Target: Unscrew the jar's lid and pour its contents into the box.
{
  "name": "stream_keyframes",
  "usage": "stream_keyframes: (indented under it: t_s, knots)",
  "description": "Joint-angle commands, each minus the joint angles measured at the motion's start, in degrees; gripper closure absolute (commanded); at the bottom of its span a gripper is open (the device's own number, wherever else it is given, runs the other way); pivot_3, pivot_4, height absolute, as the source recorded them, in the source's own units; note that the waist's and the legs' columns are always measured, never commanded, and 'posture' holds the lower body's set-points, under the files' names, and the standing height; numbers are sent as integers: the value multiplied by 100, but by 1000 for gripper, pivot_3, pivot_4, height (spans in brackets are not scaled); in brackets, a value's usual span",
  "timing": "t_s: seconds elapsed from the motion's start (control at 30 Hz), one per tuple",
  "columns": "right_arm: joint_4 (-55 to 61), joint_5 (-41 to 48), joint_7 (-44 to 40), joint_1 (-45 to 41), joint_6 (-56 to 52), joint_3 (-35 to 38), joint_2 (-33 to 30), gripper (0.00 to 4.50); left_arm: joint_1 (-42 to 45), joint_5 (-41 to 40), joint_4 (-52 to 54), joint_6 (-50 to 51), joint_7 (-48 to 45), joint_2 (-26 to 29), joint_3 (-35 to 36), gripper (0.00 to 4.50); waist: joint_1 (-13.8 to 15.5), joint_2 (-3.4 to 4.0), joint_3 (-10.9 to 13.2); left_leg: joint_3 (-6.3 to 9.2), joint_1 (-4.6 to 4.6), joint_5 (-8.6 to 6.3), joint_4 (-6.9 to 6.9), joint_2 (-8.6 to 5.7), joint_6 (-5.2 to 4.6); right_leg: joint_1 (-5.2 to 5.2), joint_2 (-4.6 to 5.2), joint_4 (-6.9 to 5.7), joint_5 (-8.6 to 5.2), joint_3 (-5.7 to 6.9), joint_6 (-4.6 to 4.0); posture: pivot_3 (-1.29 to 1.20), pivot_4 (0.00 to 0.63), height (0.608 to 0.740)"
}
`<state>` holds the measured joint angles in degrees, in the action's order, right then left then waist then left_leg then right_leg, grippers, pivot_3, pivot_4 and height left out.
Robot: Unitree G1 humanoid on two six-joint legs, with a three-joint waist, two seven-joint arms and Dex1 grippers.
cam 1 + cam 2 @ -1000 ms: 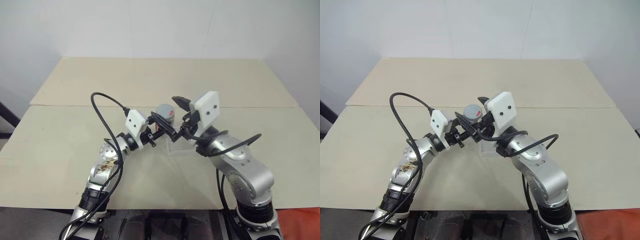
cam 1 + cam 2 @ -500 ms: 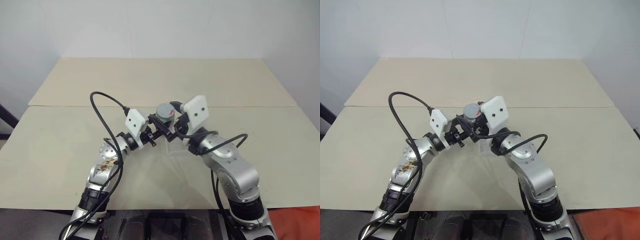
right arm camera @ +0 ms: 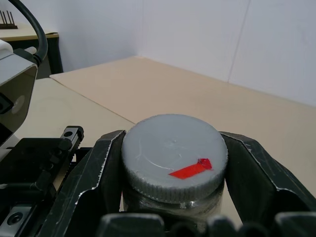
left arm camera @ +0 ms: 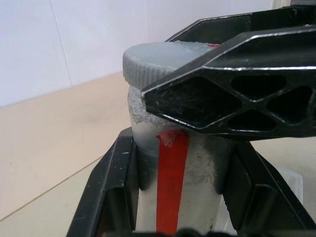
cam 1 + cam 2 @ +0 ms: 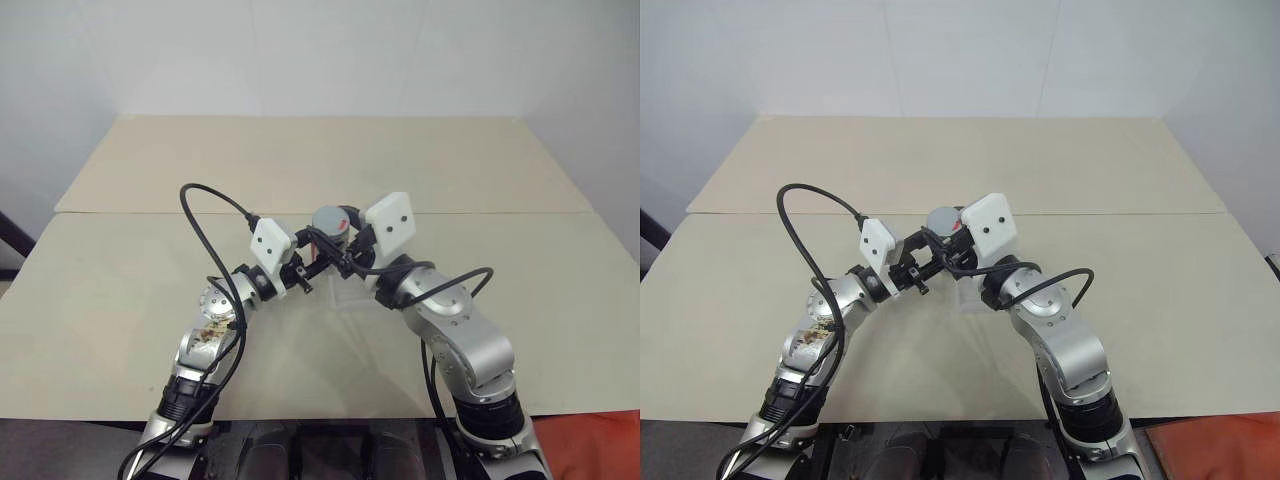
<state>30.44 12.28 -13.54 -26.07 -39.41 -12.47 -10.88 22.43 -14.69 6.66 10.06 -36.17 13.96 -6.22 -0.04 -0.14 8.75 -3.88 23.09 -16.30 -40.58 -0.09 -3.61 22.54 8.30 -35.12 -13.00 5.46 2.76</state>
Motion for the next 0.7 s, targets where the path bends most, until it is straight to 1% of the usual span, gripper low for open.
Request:
stream_keyframes:
  t_s: [0.03, 0.1, 0.13, 0.2, 0.27, 0.4, 0.47, 0.53, 0.57, 0.7]
  knots:
    - [187, -111, -26, -18, 228, 73, -52, 1696, -3, -19, 193, -115, -42, 31, -1, 2606, 0, 0, 0, 0, 0, 0, 0, 0, 0, 0, 0, 0, 0, 0, 0, 0, 150, 740]
    - [191, -50, -149, -11, 240, 93, -119, 1696, -22, -84, 268, -115, -156, 88, 4, 2606, -1, 0, 0, 0, 0, 0, 0, 0, 0, 0, 0, 0, 0, 0, 0, 0, 150, 740]
    - [183, 83, -350, -14, 249, 140, -206, 1696, -33, -142, 330, -110, -240, 130, 13, 2606, -4, 0, 0, 0, 0, 0, 0, 0, 0, 0, 0, 0, 0, 0, 0, 0, 150, 740]
    - [186, 347, -771, -8, 292, 236, -390, 1696, -54, -283, 436, -103, -392, 190, 41, 2606, -9, 0, 0, 0, 0, 0, 0, 0, 0, 0, 0, 1, 0, 0, 0, 0, 150, 740]
    - [150, 808, -1476, -80, 262, 449, -770, 1696, -69, -616, 671, 36, -653, 304, 106, 2606, -2, 0, 1, 1, 1, 0, 0, 1, 0, -1, 0, 3, 0, 0, 0, 0, 150, 740]
    - [-150, 1863, -3041, -466, 47, 799, -1640, 1696, -72, -1156, 1045, 235, -1281, 638, 142, 2606, -19, 2, 2, 2, 0, -1, 0, 4, -2, -3, 1, 6, 0, -1, 0, 0, 150, 740]
    - [-647, 2304, -4190, -815, 17, 800, -2127, 1696, -84, -1463, 1220, 370, -1678, 863, 157, 2606, -45, 3, 3, 2, -3, -2, 1, 6, -4, -5, 0, 5, 0, -1, -1, 0, 150, 740]
    - [-1216, 2412, -5344, -1111, 279, 600, -2558, 1696, -69, -1650, 1304, 414, -1973, 1035, 158, 2606, -64, 2, 3, 2, -7, -5, 1, 5, -9, -11, 1, 8, 0, -3, -1, 0, 150, 740]
    - [-1426, 2403, -5718, -1199, 424, 520, -2668, 1696, -53, -1678, 1308, 422, -2041, 1068, 156, 2606, -66, 2, 3, 2, -10, -8, 1, 5, -14, -15, 1, 9, 0, -4, -1, 0, 150, 740]
    - [-2488, 2232, -7196, -1695, 1026, 122, -2798, 1696, 22, -1746, 1320, 476, -2218, 1143, 96, 2606, -64, 1, 4, 2, -15, -10, 1, 5, -19, -19, 1, 11, 0, -6, -1, 0, 150, 740]
